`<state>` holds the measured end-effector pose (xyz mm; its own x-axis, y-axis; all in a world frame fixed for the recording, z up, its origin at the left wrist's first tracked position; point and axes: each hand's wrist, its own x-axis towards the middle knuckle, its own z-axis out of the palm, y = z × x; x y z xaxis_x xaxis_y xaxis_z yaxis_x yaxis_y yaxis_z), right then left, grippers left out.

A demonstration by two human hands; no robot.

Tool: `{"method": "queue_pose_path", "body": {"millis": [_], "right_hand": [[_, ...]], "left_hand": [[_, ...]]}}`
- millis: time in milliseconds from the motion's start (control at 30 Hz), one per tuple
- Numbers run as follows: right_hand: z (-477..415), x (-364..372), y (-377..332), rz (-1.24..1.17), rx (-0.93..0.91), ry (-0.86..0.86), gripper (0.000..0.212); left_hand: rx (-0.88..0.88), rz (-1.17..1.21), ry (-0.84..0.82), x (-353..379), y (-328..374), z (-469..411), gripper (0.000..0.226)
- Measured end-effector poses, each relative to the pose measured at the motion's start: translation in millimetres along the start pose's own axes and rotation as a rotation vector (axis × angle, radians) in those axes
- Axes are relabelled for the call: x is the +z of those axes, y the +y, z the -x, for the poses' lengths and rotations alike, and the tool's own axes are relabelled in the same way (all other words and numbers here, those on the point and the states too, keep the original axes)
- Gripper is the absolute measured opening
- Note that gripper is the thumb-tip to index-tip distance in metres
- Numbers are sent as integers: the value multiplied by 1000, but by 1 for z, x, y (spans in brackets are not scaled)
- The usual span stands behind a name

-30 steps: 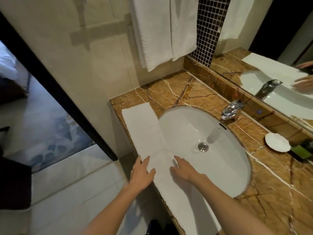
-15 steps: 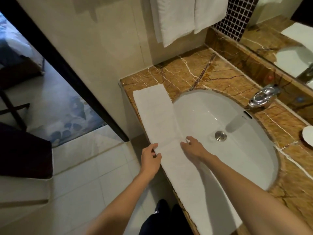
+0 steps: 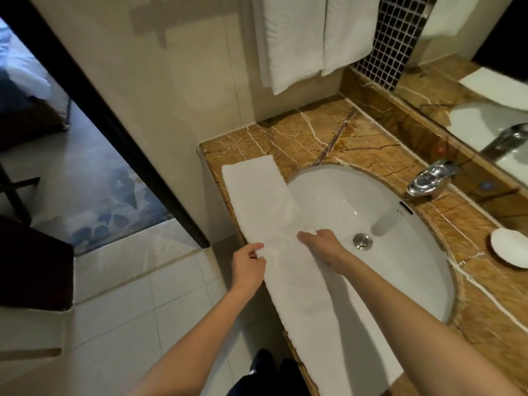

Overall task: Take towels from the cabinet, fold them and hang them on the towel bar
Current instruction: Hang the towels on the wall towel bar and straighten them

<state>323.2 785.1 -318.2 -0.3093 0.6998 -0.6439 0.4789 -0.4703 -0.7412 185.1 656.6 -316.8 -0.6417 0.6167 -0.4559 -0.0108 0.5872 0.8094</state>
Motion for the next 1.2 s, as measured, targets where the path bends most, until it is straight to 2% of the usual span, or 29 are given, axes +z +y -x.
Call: {"method": "queue_pose_path", "body": {"millis": [167,267,333,433,533,667,767,1000,1200], "right_hand": [[16,-6,-25,20,-17,20,33],[23,-9,-38,74,-21,26,57],[29,-11,-48,137,-40,50,71],[41,-13,-66,151,-82,38,65],[56,-14,-84,70,-68,-34,76],[73,-16,-110,-147,-99,-137,36],[93,-15,-132,-179,-185,-189,20],[150,-10,-204,-152,-518,2,28],[204,-3,-281,-153,-768,136,28]], "left_hand": [[-19,214,24,-10,25,14,41],[-148,443,-7,-19,44,19,43],[-159,531,-66,-27,58,21,35],[-34,442,-103,-38,72,16,34],[88,351,-93,-48,96,18,37],[194,353,-68,-68,135,25,43],[253,370,-65,-88,156,30,39],[423,404,-85,-147,215,46,37],[619,366,-136,-200,284,63,46]]}}
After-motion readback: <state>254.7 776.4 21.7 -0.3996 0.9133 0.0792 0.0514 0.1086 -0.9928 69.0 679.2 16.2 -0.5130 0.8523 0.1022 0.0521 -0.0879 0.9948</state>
